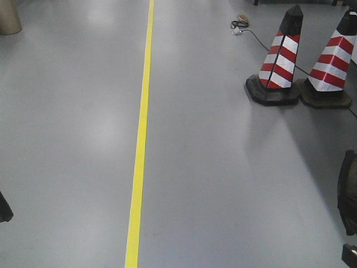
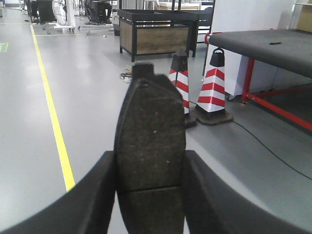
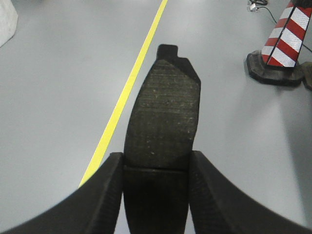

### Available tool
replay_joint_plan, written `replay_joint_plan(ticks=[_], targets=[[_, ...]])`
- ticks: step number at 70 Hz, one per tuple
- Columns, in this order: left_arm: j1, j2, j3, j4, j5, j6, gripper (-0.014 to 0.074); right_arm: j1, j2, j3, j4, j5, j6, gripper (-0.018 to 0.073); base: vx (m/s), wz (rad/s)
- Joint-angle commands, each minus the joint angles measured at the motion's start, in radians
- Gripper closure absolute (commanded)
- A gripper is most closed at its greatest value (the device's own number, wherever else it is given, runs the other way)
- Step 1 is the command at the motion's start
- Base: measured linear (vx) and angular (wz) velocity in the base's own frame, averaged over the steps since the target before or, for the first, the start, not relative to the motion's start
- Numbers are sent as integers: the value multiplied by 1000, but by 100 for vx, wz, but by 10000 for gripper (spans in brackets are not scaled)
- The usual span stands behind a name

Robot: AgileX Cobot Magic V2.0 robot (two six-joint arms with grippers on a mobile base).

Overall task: Move and align brake pads A on conveyor
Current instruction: 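Drive along the yellow floor line past the striped cones holding both pads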

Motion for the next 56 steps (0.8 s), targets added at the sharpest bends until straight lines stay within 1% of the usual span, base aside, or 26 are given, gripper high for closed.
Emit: replay_joint_plan(ticks=[1,56], targets=[[-7,6,-27,-7,-104,-1,594,-6,2,-30,-9,-94,-6,524,63,-4],[-7,6,-27,-7,-104,-1,594,-6,2,-30,-9,-93,-6,524,62,-1]])
